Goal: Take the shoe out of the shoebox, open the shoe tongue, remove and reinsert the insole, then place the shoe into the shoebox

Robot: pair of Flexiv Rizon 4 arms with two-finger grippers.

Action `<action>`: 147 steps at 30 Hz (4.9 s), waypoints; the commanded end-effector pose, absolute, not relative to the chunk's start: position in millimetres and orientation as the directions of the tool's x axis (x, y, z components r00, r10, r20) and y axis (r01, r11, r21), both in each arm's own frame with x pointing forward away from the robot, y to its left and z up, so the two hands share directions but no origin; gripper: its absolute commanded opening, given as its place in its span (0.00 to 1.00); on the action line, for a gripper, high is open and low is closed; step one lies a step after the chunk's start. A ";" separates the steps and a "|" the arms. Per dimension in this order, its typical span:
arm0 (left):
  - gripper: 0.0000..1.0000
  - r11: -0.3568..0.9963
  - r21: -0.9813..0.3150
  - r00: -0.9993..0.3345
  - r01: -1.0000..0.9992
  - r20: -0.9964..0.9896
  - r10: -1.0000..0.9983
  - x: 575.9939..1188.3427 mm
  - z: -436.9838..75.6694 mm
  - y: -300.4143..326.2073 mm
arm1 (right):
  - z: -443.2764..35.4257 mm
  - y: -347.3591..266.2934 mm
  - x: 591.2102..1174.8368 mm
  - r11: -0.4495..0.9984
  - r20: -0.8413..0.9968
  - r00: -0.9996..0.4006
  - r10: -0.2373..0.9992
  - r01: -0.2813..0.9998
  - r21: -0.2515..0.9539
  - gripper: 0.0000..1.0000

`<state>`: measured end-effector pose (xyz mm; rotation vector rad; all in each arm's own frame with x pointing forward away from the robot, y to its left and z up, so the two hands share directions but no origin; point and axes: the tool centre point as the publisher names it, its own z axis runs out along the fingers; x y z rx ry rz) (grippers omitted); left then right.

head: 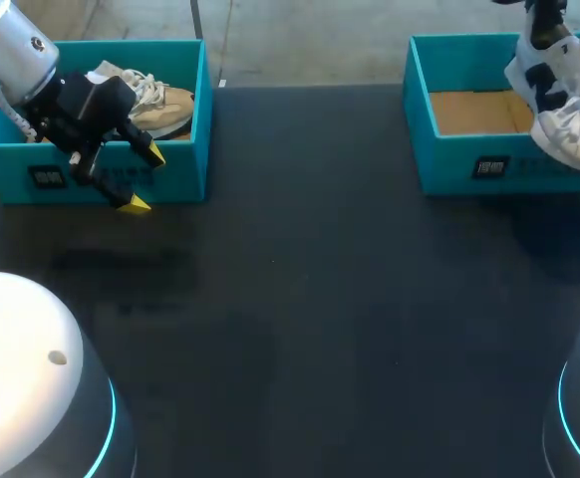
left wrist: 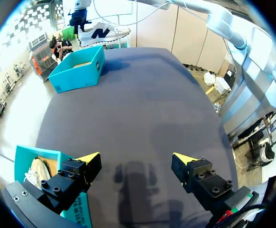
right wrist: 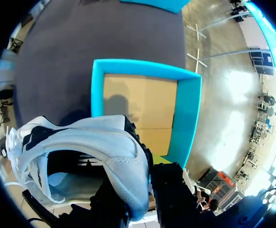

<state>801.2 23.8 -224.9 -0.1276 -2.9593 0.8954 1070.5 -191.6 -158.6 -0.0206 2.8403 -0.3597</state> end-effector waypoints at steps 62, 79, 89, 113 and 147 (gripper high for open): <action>1.00 0.830 -0.554 -0.996 0.065 0.021 0.092 800.6 -225.0 24.1 | -169.3 -353.4 1056.7 -0.137 -0.328 0.120 0.937 0.990 -0.030 0.00; 1.00 0.830 -0.554 -0.996 0.065 0.021 0.092 800.6 -225.0 24.1 | -214.7 -345.9 1050.8 -0.172 -0.350 0.202 0.915 0.978 0.116 0.00; 1.00 0.830 -0.554 -0.996 0.065 0.021 0.092 800.6 -225.0 24.1 | -233.0 -343.1 1055.0 -0.174 -0.338 0.203 0.919 0.978 0.114 0.00; 1.00 0.830 -0.554 -0.996 0.065 0.021 0.092 800.6 -225.0 24.1 | -274.2 -352.7 1083.5 -0.288 -0.326 0.301 0.896 0.953 0.089 0.00; 1.00 0.830 -0.554 -0.996 0.065 0.021 0.092 800.6 -225.0 24.1 | -316.6 -353.6 1065.5 -0.319 -0.324 0.312 0.893 0.947 0.032 0.00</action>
